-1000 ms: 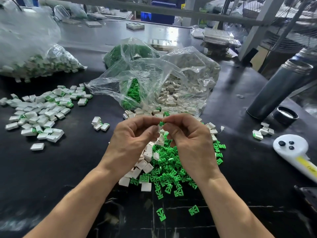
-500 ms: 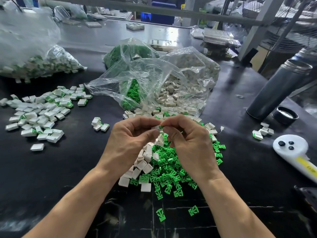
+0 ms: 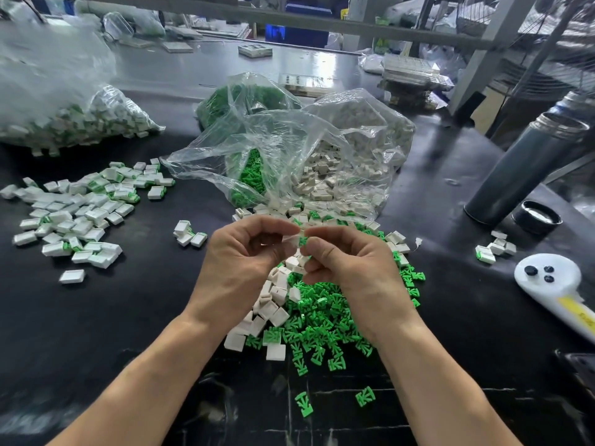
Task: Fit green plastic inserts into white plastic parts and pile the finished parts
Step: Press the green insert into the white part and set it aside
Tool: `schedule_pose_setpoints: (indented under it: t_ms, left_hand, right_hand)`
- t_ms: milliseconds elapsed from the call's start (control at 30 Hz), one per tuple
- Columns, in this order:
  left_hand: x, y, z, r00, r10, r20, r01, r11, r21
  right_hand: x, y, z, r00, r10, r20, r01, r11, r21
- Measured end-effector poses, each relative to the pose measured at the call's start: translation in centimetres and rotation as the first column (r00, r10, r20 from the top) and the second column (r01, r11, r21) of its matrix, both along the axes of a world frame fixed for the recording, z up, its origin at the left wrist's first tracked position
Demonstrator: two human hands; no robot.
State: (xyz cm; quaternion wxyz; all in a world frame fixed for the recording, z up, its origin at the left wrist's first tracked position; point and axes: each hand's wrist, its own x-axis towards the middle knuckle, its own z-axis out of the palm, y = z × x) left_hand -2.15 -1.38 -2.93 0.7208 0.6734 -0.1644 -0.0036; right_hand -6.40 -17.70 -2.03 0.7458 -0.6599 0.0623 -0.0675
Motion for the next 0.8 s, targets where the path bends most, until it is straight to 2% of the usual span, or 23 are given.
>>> schedule_pose_setpoints:
  t_ms: [100,233,300,600,800]
  left_hand:
    - [-0.1,-0.1,-0.2,0.999,-0.006,0.053,0.004,0.999,0.039]
    - [-0.4,-0.5,-0.4,0.991,-0.019,0.132,0.006,0.995,0.097]
    - [-0.5,-0.5,-0.4,0.985,-0.023,0.174,0.003,0.993,0.116]
    - [-0.7,-0.8,-0.1,0.974,-0.029,0.223,-0.003,0.990,0.144]
    - [-0.4,-0.5,-0.1,0.967,-0.072,0.246,0.027,0.983,0.184]
  right_hand:
    - [0.0,-0.4,0.2,0.993,0.055,-0.107,-0.046,0.995,0.085]
    - [-0.1,-0.7,0.5,0.961,0.149,-0.234,-0.075,0.952,0.296]
    - [-0.1,-0.9,0.6,0.945,0.183,-0.270,-0.087,0.939,0.332]
    - [-0.3,-1.3,0.7,0.927,0.221,-0.302,-0.105,0.928,0.358]
    - [-0.3,-1.4,1.0,0.938,0.179,-0.296,-0.108,0.965,0.240]
